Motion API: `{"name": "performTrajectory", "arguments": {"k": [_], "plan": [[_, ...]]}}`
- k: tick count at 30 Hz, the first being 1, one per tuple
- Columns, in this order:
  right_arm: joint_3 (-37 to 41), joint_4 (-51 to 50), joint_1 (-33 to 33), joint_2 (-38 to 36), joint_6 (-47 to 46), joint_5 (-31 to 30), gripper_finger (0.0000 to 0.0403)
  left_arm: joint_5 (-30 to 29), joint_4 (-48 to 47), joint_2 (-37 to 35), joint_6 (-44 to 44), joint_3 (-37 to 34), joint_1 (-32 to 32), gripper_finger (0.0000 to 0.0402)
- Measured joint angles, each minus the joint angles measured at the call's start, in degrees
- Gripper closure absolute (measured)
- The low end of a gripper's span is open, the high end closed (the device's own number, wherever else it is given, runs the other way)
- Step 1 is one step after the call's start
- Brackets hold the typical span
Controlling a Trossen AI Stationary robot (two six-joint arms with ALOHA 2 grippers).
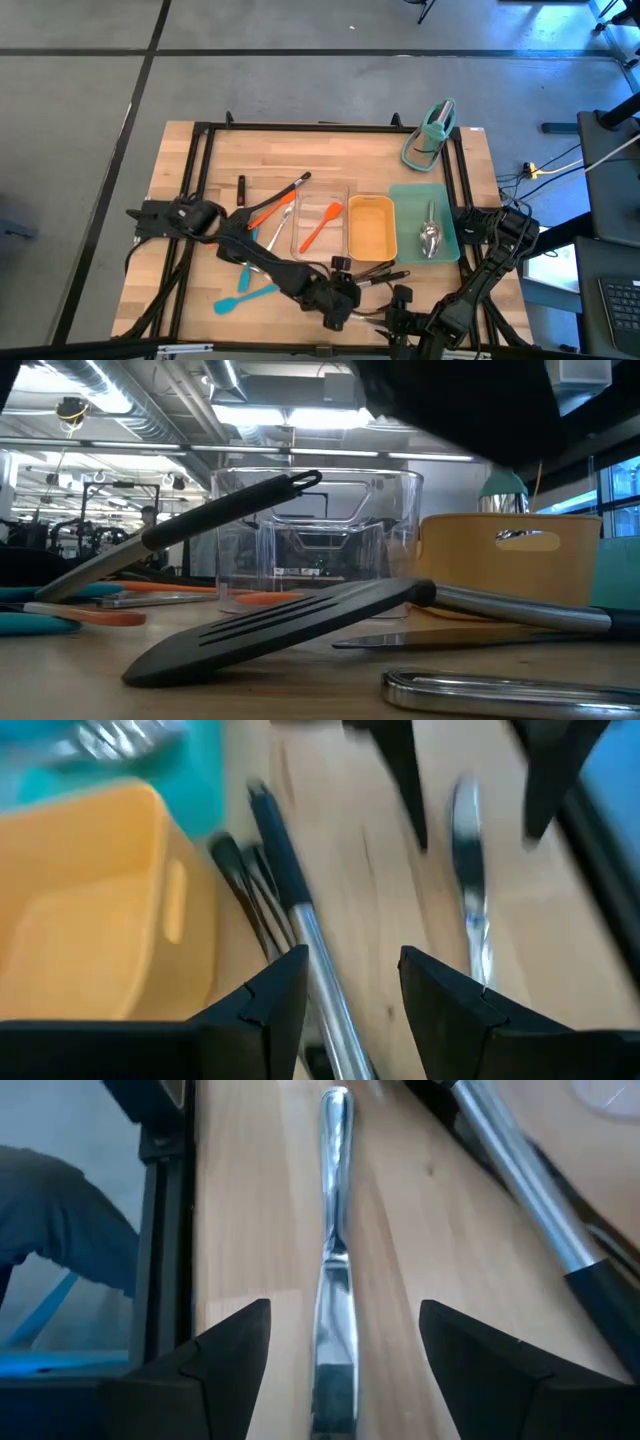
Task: Pick & Place Kitchen Items
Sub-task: Put the black spatula into the transparent bin
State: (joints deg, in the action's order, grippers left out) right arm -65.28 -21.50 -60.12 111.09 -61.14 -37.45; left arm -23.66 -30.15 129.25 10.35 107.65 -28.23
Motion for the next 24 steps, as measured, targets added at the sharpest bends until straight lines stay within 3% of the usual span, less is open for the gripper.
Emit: {"name": "performTrajectory", "arguments": {"k": [6, 10, 13, 18, 24], "plan": [[0.0, 0.01, -0.22, 0.0, -0.13, 1.94, 0.0144, -1.41, -20.72, 12.97, 1.68, 18.02, 0.72, 0.0247], [0.0, 0.09, -0.61, 0.0, -0.13, 1.95, 0.0144, -5.44, -28.35, 18.68, 0.91, 27.52, 0.6, 0.0247], [0.0, 0.49, -0.72, 0.0, -0.13, 2.03, 0.0145, -5.75, -28.21, 18.67, 0.64, 25.85, 0.46, 0.0246], [0.0, 1.33, -0.72, 0.0, -0.13, 2.12, 0.0145, 2.59, -30.7, 18.43, 5.44, 25.79, 2.41, 0.0247], [0.0, 1.62, -0.72, 0.0, -0.13, 2.12, 0.0145, 6.67, -30.67, 18.45, 7.95, 25.75, 3.28, 0.026]]}}
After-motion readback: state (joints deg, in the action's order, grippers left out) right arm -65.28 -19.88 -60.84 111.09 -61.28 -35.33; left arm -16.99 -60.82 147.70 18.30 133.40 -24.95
